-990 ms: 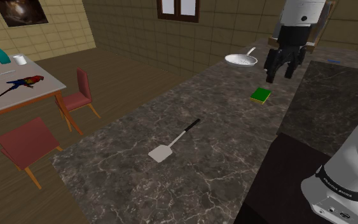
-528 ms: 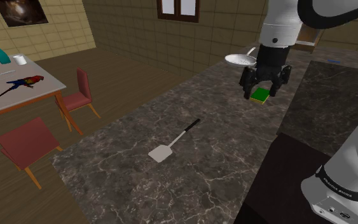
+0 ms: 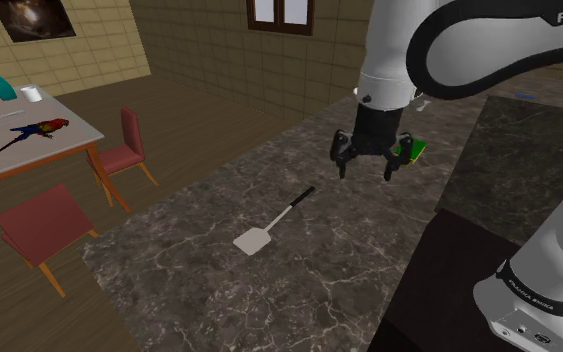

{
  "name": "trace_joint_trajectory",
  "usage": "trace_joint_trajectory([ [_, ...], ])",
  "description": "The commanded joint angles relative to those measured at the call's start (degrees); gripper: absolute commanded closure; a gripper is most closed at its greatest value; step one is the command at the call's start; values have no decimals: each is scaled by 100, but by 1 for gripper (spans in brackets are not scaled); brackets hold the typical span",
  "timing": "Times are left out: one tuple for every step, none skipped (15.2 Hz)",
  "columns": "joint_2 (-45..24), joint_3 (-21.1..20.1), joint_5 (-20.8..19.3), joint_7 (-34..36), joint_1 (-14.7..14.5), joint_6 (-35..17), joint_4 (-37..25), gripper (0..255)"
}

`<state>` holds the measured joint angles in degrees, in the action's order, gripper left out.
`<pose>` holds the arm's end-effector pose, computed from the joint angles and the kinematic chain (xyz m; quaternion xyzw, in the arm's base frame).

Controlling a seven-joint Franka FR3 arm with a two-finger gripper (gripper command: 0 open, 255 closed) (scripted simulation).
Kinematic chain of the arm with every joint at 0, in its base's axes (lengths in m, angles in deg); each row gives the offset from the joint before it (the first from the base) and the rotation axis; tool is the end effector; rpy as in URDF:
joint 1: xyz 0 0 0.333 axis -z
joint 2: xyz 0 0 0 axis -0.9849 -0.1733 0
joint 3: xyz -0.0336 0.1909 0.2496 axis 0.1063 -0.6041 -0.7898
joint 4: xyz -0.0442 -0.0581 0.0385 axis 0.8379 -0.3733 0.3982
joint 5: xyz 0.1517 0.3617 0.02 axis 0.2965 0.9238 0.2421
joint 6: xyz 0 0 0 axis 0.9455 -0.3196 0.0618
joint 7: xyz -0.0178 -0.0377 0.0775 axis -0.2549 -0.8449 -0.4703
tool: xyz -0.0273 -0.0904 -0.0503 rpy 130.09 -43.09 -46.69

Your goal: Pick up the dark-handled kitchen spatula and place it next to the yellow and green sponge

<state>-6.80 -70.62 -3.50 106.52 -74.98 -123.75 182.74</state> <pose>0.3523 0.2016 0.4733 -0.9138 0.4059 0.0101 0.0028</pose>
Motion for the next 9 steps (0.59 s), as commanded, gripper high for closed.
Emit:
trace_joint_trajectory([
  [-374,-390,-37,703,165,-281,-171,0],
  [-594,-587,-102,1044,268,-414,-285,0],
  [-827,-786,-192,1396,382,-542,-409,0],
  [-1075,-984,-313,1761,499,-665,-542,0],
  [-1337,-1182,-465,2141,622,-782,-684,0],
  [-1617,-1381,-653,2538,751,-889,-835,0],
  [-1917,-1571,-882,2956,873,-985,-995,0],
  [-2239,-1752,-1153,3397,988,-1066,-1165,0],
  [-2585,-1905,-1470,3860,1074,-1128,-1345,0],
])
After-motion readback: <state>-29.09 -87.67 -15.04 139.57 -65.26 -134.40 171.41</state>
